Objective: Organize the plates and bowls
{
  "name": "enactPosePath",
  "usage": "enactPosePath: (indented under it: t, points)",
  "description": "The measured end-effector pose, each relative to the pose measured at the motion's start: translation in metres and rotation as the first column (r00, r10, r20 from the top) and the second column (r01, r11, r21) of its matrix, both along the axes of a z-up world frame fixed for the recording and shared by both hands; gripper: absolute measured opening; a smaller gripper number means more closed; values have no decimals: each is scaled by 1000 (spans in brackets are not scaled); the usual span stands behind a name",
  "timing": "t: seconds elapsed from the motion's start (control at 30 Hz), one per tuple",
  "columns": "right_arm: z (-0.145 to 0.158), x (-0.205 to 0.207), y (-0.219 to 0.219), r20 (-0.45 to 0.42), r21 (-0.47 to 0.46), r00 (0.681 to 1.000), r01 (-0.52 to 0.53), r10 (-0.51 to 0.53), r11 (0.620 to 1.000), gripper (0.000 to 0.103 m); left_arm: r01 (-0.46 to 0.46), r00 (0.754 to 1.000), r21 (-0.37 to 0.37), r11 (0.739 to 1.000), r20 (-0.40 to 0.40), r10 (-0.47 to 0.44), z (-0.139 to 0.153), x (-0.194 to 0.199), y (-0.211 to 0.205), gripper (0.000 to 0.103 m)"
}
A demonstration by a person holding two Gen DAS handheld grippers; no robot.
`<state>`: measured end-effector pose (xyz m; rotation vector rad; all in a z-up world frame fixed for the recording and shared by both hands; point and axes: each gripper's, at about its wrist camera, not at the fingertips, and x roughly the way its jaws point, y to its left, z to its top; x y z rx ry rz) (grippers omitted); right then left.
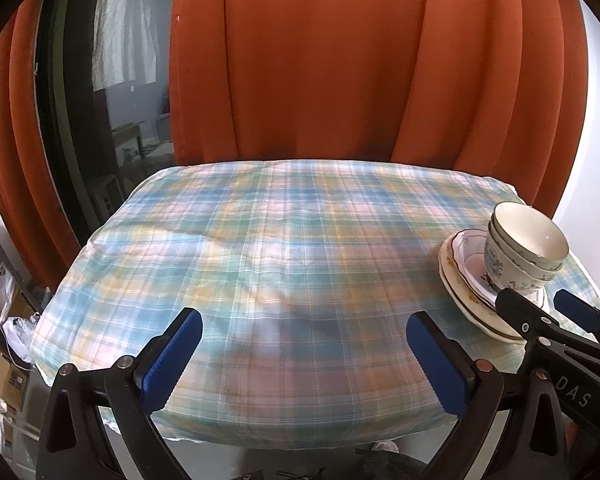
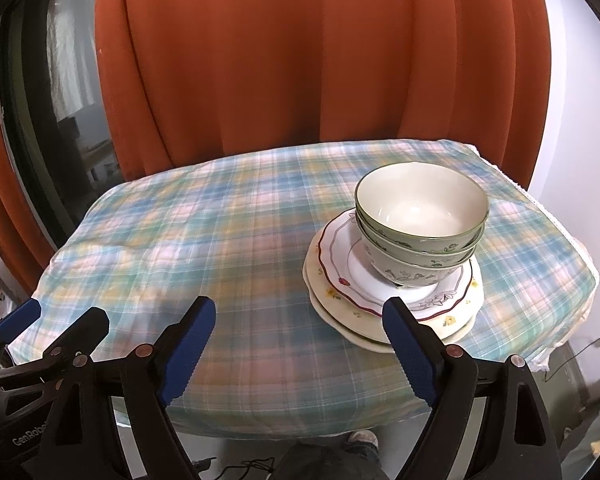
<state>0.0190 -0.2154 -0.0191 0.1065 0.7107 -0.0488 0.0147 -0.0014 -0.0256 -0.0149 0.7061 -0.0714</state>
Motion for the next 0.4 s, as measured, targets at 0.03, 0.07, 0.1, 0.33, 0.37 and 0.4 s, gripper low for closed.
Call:
enactPosePath:
  t: [0.03,0.07,0.1,0.33,0.37,0.4]
  points:
    - [0,0,1,-1,-1,1000,-1,1,1000,88,-5,1000,4,1000,-2,5,-1,0,0,103]
    - [0,1,1,-2,-1,1000,-1,1,1000,88,-8,1000,3,1000,-3,8,-1,0,1,103]
    - [0,1,2,-3,-2,1000,-2,2,1000,89,-9,1000,0,1000,-5,9,-2,0,2,103]
    - [-1,4,5,-7,0,1000,-1,1,1000,93,-16,1000,-14,1000,-6,16,-3,0,10,103]
    - [-1,4,6,-8,1,1000,-2,2,1000,93,-20,1000,-16,1000,-5,20,-3,0,12,103]
    - [-1,5,8,-10,-1,1000,-3,3,1000,93,-21,1000,-17,1000,-5,21,-3,0,13,103]
